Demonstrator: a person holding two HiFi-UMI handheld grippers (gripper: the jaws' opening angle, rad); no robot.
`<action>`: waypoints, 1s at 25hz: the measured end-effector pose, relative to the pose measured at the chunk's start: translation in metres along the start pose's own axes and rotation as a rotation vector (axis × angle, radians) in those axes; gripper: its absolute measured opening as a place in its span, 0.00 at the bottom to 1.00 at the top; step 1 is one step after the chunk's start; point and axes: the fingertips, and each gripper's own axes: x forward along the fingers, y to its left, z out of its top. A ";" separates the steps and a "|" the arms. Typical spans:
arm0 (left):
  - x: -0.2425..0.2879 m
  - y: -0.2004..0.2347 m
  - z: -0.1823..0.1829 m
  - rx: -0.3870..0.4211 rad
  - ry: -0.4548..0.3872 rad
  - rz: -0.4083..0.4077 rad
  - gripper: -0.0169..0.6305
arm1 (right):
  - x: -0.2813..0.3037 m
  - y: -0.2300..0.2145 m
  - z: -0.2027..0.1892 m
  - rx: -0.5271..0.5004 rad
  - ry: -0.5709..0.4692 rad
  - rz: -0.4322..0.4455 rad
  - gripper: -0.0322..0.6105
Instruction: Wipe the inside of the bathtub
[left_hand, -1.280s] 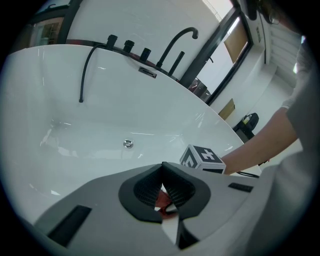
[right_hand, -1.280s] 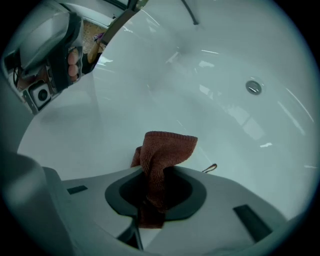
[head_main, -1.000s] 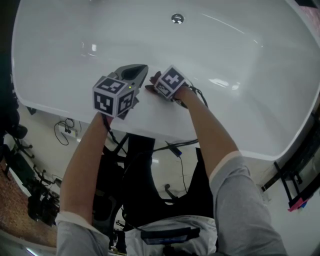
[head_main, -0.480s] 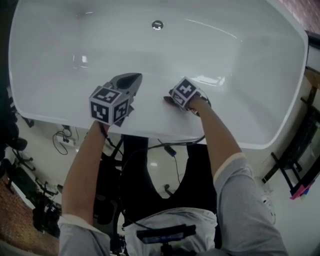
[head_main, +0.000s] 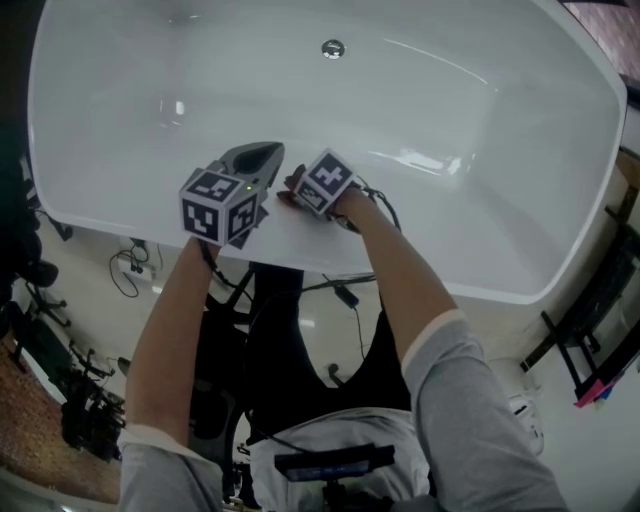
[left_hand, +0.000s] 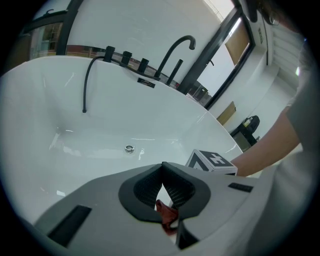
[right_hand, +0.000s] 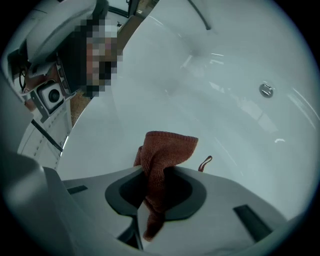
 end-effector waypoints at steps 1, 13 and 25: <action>-0.003 0.004 0.000 -0.006 -0.002 0.006 0.04 | 0.003 0.007 0.008 -0.018 0.004 0.008 0.17; -0.026 -0.017 0.026 -0.055 -0.058 -0.013 0.04 | -0.051 -0.013 -0.086 0.037 0.129 -0.073 0.18; -0.060 -0.031 0.041 -0.062 -0.100 -0.016 0.04 | -0.051 0.050 -0.048 -0.020 0.097 -0.066 0.17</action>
